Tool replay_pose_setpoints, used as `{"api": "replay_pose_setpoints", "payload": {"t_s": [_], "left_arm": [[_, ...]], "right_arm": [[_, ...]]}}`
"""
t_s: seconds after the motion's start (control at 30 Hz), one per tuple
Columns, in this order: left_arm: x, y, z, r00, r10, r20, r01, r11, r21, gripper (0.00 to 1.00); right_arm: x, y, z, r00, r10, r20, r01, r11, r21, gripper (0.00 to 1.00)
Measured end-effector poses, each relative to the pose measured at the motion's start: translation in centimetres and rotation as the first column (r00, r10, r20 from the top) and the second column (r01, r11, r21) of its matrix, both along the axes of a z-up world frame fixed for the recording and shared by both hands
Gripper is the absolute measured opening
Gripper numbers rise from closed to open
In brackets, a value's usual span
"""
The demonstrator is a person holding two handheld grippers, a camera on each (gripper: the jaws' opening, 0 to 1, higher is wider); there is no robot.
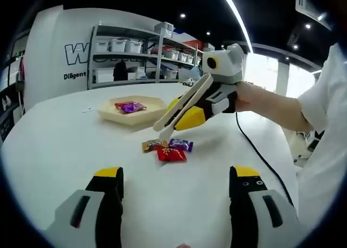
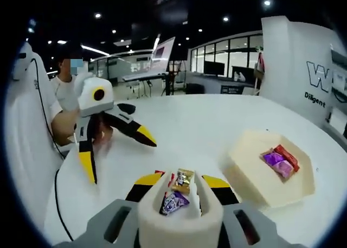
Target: Place the target food into the container with the food tongs after gripping and lifting it, then release it inside without dropping or visibly crushing the food.
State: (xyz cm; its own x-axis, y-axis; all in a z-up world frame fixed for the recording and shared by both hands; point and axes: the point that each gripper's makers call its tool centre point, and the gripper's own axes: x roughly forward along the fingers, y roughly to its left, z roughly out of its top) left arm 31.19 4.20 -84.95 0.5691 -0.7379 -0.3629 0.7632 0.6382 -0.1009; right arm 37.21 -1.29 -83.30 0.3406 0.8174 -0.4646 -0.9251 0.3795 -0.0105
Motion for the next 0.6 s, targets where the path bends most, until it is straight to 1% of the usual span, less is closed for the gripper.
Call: {"api": "replay_pose_setpoints", "payload": {"t_s": [0.07,0.17,0.23,0.3,0.53,0.6], "left_arm": [[0.0,0.0,0.1,1.0,0.0,0.001,0.0,1.0,-0.001,0.78],[0.0,0.0,0.2,1.0,0.002,0.005,-0.002,1.0,-0.005,0.78],[0.0,0.1,0.3,1.0,0.003,0.007,-0.003,1.0,-0.005,0.78],[0.0,0.1,0.3,1.0,0.004,0.007,-0.004,1.0,-0.006,0.78],[0.0,0.1,0.4,1.0,0.003,0.009,-0.003,1.0,-0.008,0.78],[0.0,0.1,0.4,1.0,0.003,0.01,-0.003,1.0,-0.009,0.78]], "right_arm": [[0.0,0.1,-0.2,1.0,-0.015,-0.014,0.015,1.0,-0.003,0.19],[0.1,0.2,-0.5,1.0,-0.023,-0.014,0.022,1.0,-0.018,0.19],[0.4,0.1,-0.8,0.999,-0.045,-0.016,0.045,0.998,-0.033,0.19],[0.5,0.2,-0.7,0.998,-0.055,-0.026,0.054,0.998,-0.027,0.19],[0.5,0.6,-1.3,0.998,-0.067,-0.016,0.066,0.996,-0.062,0.19],[0.6,0.7,-1.4,0.997,-0.076,-0.026,0.074,0.995,-0.065,0.19]]}}
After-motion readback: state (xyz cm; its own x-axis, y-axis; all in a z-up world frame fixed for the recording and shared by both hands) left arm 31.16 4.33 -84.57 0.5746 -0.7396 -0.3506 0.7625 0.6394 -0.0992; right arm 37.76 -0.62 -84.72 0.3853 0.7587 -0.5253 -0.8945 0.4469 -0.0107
